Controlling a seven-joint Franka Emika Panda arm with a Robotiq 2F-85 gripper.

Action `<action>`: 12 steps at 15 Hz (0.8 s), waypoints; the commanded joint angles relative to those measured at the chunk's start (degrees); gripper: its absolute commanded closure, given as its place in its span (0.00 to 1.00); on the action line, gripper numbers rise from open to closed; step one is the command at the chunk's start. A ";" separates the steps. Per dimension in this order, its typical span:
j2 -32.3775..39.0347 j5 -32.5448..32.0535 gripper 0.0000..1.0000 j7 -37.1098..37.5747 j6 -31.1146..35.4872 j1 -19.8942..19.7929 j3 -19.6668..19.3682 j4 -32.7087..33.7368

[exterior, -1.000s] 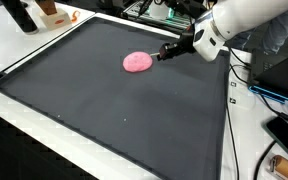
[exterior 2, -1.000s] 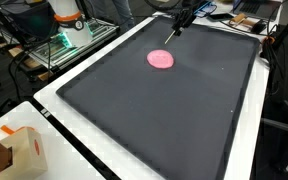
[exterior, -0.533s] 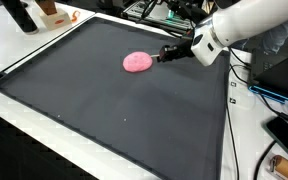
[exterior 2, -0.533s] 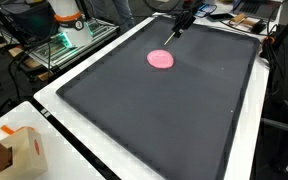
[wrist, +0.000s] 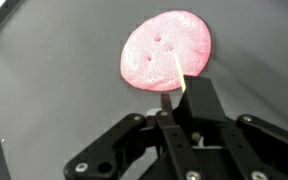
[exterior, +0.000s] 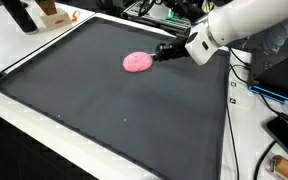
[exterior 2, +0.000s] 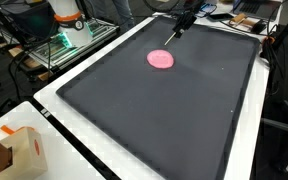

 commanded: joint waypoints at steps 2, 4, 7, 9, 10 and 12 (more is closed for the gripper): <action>-2.58 1.60 0.94 0.47 1.10 -2.02 -0.04 -1.66; -4.20 2.29 0.94 -0.33 2.68 -3.31 0.20 -2.83; -6.85 3.44 0.94 -1.23 5.29 -5.09 0.37 -4.79; -8.79 4.64 0.94 -1.68 7.44 -6.20 0.32 -6.38; -9.85 5.35 0.94 -1.91 8.56 -6.73 0.27 -7.34; -12.24 6.90 0.94 -2.80 11.42 -8.00 0.23 -9.81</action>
